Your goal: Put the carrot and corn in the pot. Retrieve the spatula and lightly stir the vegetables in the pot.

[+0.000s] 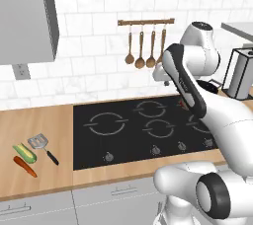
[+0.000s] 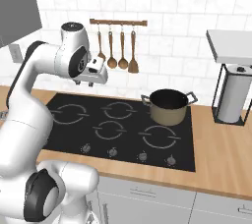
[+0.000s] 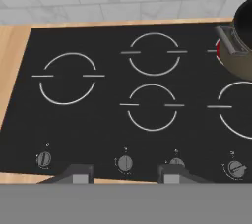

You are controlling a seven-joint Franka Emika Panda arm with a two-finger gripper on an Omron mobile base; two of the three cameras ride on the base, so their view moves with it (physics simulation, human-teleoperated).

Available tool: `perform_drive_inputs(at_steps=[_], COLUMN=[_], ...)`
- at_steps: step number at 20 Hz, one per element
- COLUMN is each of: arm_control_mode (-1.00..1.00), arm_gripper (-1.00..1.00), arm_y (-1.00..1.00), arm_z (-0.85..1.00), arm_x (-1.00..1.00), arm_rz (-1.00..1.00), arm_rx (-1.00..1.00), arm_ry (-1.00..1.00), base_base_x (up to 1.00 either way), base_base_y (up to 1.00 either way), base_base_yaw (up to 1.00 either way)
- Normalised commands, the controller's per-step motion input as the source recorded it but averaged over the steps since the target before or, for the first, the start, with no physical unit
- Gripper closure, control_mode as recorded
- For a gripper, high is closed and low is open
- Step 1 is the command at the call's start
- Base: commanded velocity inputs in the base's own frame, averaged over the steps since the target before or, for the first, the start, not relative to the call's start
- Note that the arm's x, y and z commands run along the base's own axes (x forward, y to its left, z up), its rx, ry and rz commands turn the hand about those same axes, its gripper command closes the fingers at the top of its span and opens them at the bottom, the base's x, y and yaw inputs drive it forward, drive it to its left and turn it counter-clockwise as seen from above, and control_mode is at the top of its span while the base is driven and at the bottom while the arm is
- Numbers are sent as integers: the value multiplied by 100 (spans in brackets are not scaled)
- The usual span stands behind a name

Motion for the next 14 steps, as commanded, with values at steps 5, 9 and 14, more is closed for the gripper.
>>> perform_drive_inputs(at_steps=[5, 9, 14], arm_control_mode=[100, 100, 100], arm_gripper=[-100, -100, -100], arm_y=[0, 0, 0], arm_z=[0, 0, 0], arm_x=[0, 0, 0], arm_rz=[0, 0, 0], arm_rx=[0, 0, 0], arm_ry=[0, 0, 0], base_base_x=[0, 0, 0], base_base_y=[26, 94, 98], base_base_yaw=[0, 0, 0])
